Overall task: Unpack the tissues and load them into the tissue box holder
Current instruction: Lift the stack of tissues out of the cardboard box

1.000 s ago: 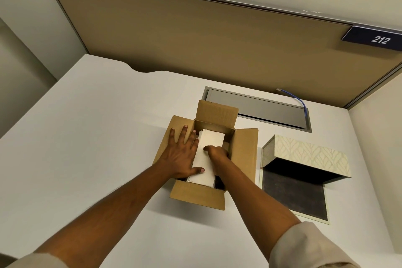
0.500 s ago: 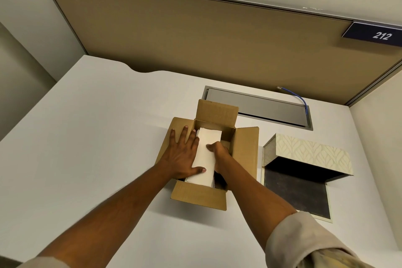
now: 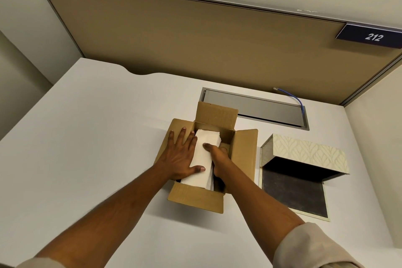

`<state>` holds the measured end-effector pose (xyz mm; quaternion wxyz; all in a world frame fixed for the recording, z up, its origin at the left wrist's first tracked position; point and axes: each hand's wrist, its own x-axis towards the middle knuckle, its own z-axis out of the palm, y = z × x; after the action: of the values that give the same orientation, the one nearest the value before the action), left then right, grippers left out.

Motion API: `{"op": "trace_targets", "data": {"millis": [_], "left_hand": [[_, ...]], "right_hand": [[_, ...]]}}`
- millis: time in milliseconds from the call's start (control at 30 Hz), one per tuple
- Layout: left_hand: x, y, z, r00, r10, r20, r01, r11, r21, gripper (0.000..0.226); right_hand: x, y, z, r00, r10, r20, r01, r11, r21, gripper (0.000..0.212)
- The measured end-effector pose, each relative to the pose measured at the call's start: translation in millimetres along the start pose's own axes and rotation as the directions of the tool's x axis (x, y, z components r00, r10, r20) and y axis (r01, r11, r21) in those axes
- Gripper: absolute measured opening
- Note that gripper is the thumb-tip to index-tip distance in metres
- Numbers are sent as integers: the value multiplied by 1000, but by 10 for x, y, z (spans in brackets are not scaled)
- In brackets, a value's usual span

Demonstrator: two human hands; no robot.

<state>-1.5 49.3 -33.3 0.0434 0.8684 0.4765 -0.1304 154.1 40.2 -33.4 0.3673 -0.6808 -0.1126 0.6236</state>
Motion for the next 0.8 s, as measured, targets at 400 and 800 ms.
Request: {"op": "trace_targets", "data": {"millis": [400, 800], "left_hand": [[-5, 269, -345, 957, -179, -226, 91, 931, -353, 121], [-189, 674, -810, 936, -174, -306, 0, 869, -495, 123]], "right_hand": [[-406, -265, -81, 980, -197, -8, 196, 974, 110, 50], [-1096, -324, -477, 907, -419, -37, 412, 866, 283, 44]]}}
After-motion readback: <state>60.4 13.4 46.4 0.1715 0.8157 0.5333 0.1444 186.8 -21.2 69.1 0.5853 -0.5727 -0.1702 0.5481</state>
